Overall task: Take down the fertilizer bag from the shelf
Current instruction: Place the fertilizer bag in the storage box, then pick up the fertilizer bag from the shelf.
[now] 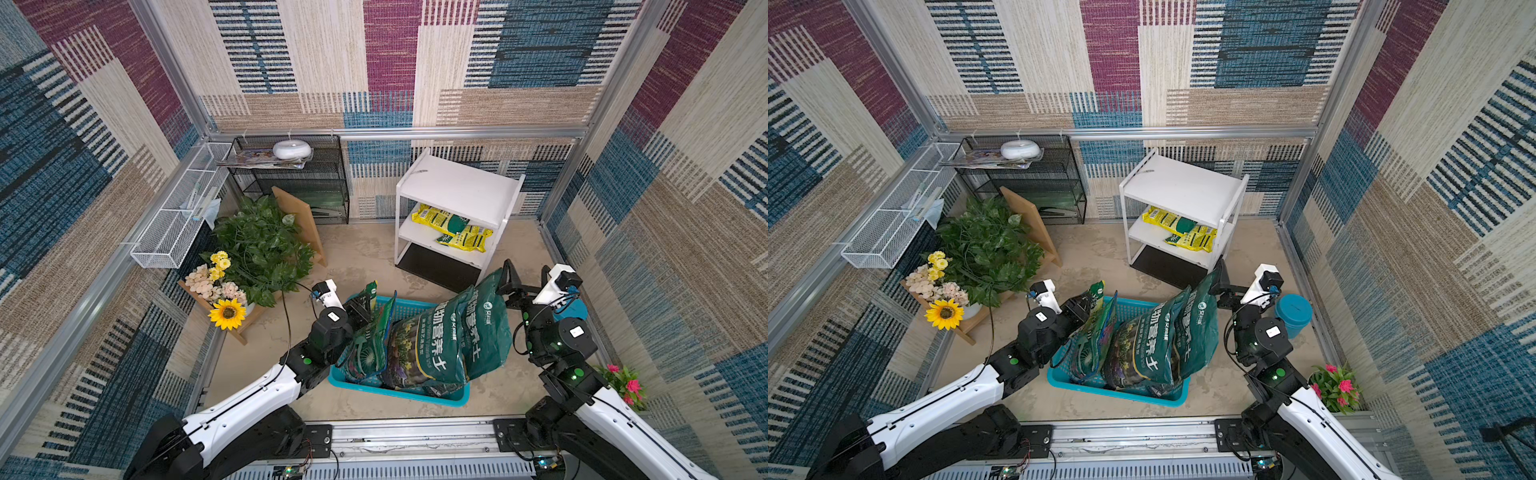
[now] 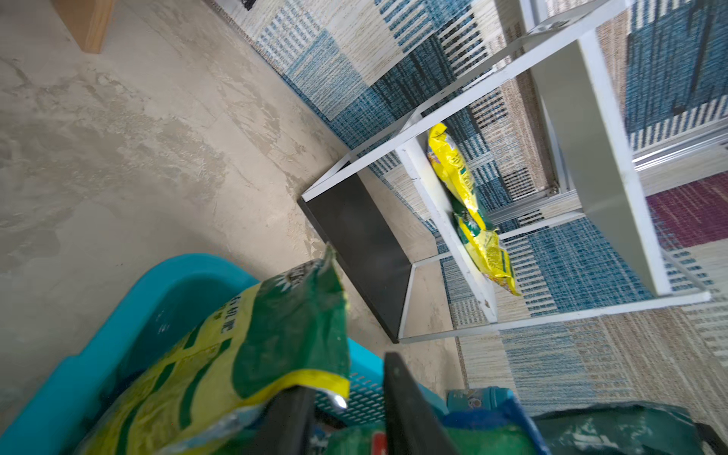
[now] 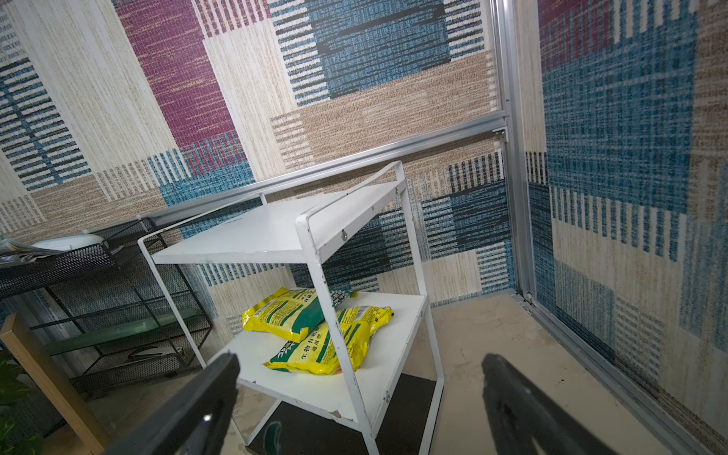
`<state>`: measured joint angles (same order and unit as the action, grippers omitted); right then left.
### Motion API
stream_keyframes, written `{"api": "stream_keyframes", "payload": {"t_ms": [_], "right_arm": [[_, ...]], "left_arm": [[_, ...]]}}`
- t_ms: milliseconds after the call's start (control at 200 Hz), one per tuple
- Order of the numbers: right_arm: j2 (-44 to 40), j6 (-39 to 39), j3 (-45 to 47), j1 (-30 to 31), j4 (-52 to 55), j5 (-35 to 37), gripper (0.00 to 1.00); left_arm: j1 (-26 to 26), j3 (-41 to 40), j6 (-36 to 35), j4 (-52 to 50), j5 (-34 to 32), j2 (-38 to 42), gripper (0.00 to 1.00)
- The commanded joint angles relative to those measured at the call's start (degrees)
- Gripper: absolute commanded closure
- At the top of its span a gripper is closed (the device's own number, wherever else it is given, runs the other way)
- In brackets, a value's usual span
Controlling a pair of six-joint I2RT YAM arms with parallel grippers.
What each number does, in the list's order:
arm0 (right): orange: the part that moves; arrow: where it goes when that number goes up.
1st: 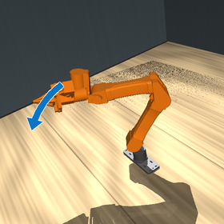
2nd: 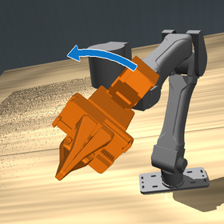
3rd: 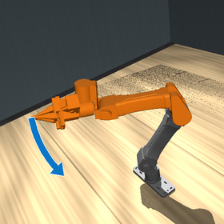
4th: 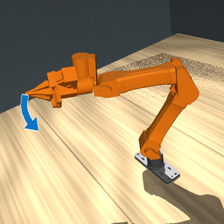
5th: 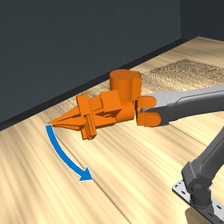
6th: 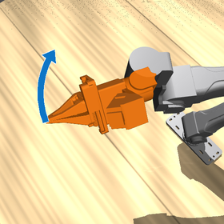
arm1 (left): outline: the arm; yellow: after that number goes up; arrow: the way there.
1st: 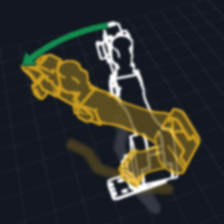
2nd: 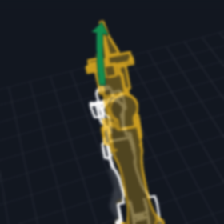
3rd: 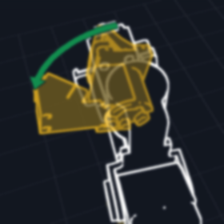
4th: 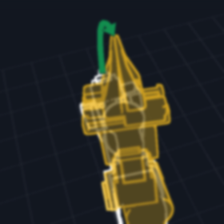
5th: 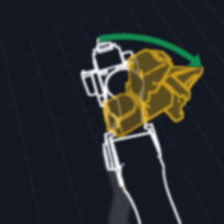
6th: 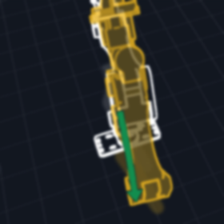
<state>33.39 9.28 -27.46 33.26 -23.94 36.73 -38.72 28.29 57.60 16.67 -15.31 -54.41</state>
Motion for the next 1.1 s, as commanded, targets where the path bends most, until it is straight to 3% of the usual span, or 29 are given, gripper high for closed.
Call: {"api": "stream_keyframes", "payload": {"t_ms": [0,40,125,260,376,531,856,1097], "right_arm": [[0.1,-0.4,-0.1,0.0,-1.1,-0.1,0.01],[0.0,-0.5,-0.1,0.0,-1.1,0.0,0.01],[-0.1,-0.7,0.0,0.0,-1.3,0.4,0.01],[0.0,-1.1,0.0,0.0,-1.8,1.1,0.01],[0.7,-1.7,-0.3,-0.1,-2.9,2.0,0.01],[4.1,-2.7,-2.6,0.0,-3.2,3.3,0.01],[8.8,-5.2,-6.8,-0.1,-2.3,6.8,0.01],[10.4,-7.3,-6.6,-0.1,-5.0,7.2,0.01]], "left_arm": [[-0.1,2.6,-3.4,-0.8,1.4,2.9,0.19],[-0.3,4.0,-4.2,-2.5,1.4,4.1,0.14],[-0.4,7.7,-6.2,-6.4,1.8,5.8,0.14],[-0.5,15.1,-10.2,-11.4,5.5,3.9,0.24],[-0.5,23.2,-14.2,-15.1,10.6,-2.6,0.34],[1.0,35.7,-18.8,-17.4,24.4,-15.8,0.30],[7.9,51.3,-6.9,-7.9,47.6,-40.3,0.28],[8.5,60.6,-0.1,-5.8,50.5,-53.5,0.27]]}}
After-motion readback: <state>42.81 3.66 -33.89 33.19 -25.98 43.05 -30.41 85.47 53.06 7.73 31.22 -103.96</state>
